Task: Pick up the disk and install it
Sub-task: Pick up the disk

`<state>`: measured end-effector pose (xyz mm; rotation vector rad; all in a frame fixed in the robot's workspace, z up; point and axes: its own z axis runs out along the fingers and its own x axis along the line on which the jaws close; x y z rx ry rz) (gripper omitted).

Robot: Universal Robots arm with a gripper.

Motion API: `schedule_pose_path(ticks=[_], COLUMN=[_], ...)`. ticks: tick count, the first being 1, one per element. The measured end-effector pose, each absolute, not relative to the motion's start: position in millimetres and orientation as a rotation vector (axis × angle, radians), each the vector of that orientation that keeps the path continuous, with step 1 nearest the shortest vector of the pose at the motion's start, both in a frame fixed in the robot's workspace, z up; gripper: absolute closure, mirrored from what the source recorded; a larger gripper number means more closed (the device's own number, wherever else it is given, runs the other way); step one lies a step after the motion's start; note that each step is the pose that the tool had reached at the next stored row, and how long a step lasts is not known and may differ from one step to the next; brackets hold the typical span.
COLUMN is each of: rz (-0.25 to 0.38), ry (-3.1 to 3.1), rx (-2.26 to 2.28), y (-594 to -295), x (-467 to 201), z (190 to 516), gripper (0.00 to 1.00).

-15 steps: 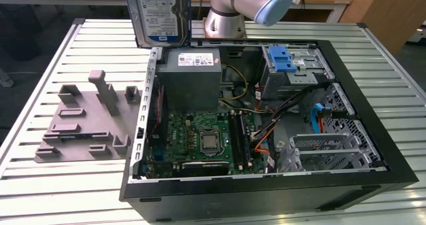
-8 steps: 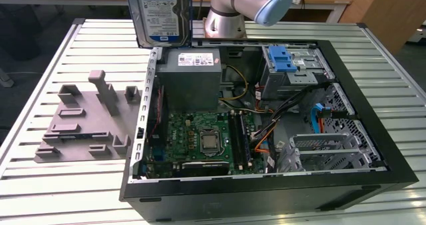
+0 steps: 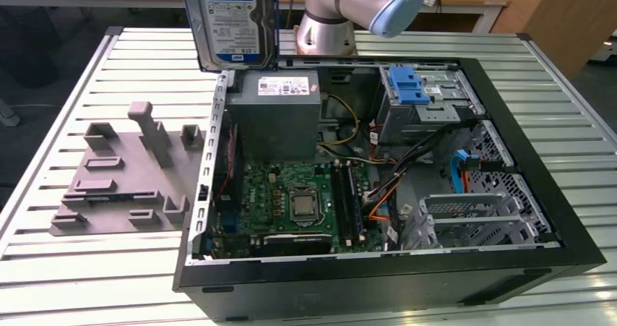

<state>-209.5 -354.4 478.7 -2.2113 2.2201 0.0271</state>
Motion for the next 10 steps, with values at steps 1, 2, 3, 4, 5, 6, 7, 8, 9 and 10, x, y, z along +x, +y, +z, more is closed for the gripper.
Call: schedule_pose_path(ticks=[1,2,3,4,5,6,7,8,9,10], rz=[0.027,0.027,0.027,0.027,0.027,0.027,0.027,0.027,0.027,0.027], ry=[2.22,2.22,2.22,2.22,2.22,2.22,2.22,2.22,2.22,2.22], rx=[-2.211,-2.211,-2.211,-2.211,-2.211,-2.211,-2.211,-2.211,-2.211,-2.211], y=[-354.5,-354.6,-354.7,-354.8,-354.8,-354.9,-355.0,-355.0,-355.1,-355.1], x=[-209.2,-208.7,-208.1,-207.5,-206.9,-206.4,-205.8,-205.2,-204.7,-204.1], z=[478.7,478.7,478.7,478.8,478.7,478.8,478.7,478.7,478.7,478.7], gripper=[0.64,0.64,0.64,0.64,0.64,0.64,0.64,0.64,0.64,0.64])
